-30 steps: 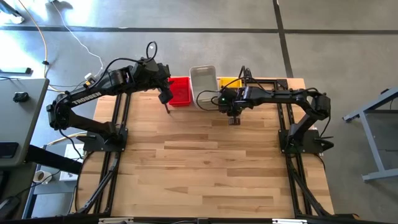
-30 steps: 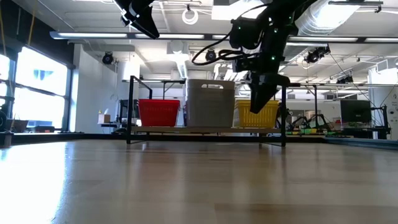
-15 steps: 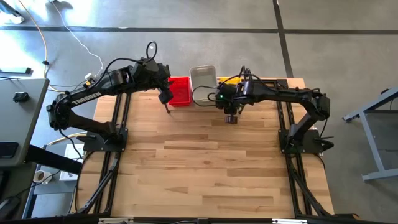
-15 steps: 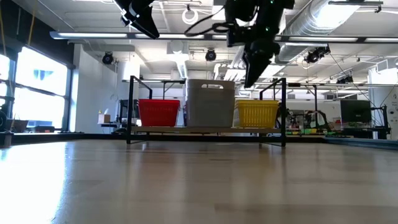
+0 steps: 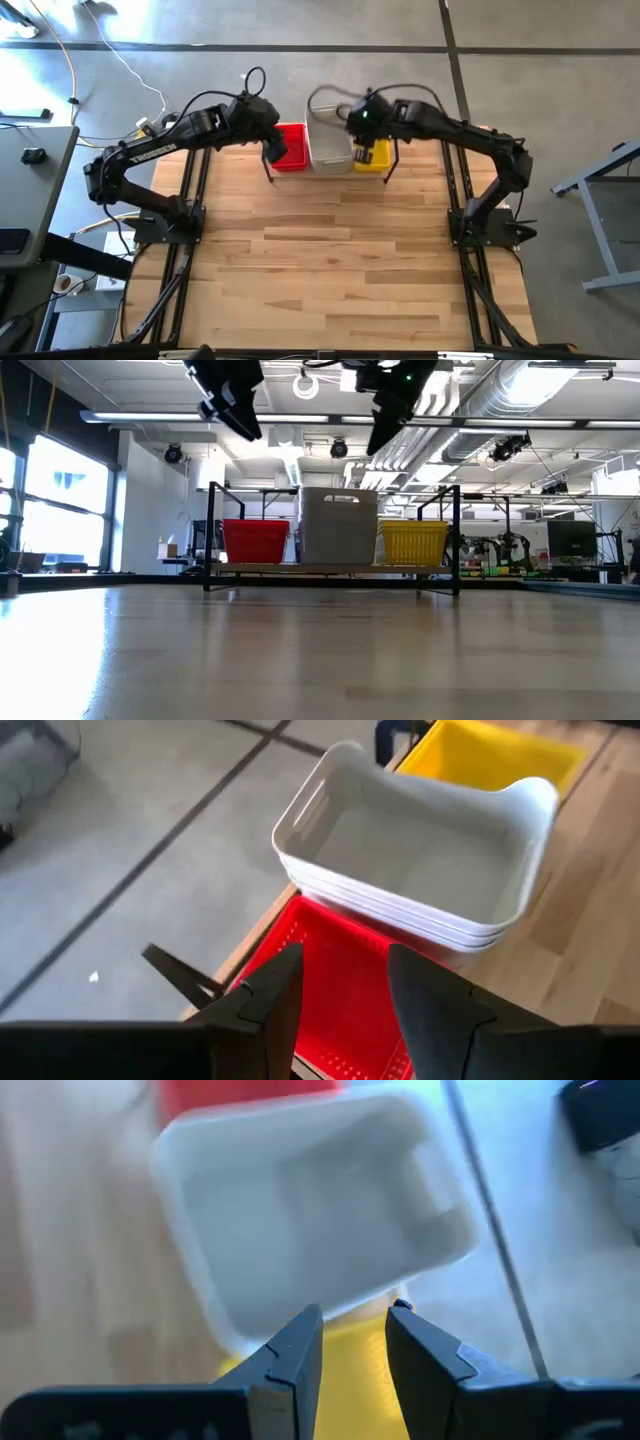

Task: Stack baskets on shelf by color
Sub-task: Adjust the bins on the shelf

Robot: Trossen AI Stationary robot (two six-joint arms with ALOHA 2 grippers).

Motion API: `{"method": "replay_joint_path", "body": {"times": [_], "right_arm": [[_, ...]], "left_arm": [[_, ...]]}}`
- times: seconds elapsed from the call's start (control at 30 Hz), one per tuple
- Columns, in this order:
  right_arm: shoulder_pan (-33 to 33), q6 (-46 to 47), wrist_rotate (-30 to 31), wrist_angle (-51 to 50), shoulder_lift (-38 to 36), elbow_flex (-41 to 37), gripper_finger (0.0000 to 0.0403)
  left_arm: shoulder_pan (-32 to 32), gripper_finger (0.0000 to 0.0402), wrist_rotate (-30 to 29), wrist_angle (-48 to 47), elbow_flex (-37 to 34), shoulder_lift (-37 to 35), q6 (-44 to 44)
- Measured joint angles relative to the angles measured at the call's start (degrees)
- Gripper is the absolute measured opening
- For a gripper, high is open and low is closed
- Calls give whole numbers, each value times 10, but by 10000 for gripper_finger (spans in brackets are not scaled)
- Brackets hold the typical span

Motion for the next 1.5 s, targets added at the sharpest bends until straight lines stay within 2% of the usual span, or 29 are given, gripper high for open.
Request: {"method": "replay_joint_path", "body": {"times": [0.1, 0.37, 0.5, 0.63, 0.77, 0.97, 1.2, 1.5], "right_arm": [[-33, 0, -8, 54, 0, 8, 98], [-105, 1, -76, 245, 15, 8, 98], [-126, 2, -105, 342, 43, 8, 98], [-134, 4, -110, 390, 71, 8, 98], [-138, 5, -142, 385, 105, 8, 98], [-143, -8, -145, 313, 145, 8, 98], [-144, -37, -105, 277, 167, 8, 98], [-159, -33, -108, 261, 170, 8, 98]], "left_arm": [[8, 137, 0, 0, 0, 10, -16], [20, 137, 0, 0, 0, 16, -25], [20, 137, 0, -1, 0, 16, -28], [20, 137, 2, -12, 0, 16, -38], [20, 137, 2, -27, 0, 15, -41], [20, 137, 2, -36, 0, 15, -41], [20, 137, 0, -36, 0, 15, -41], [20, 137, 0, -36, 0, 15, -41]]}}
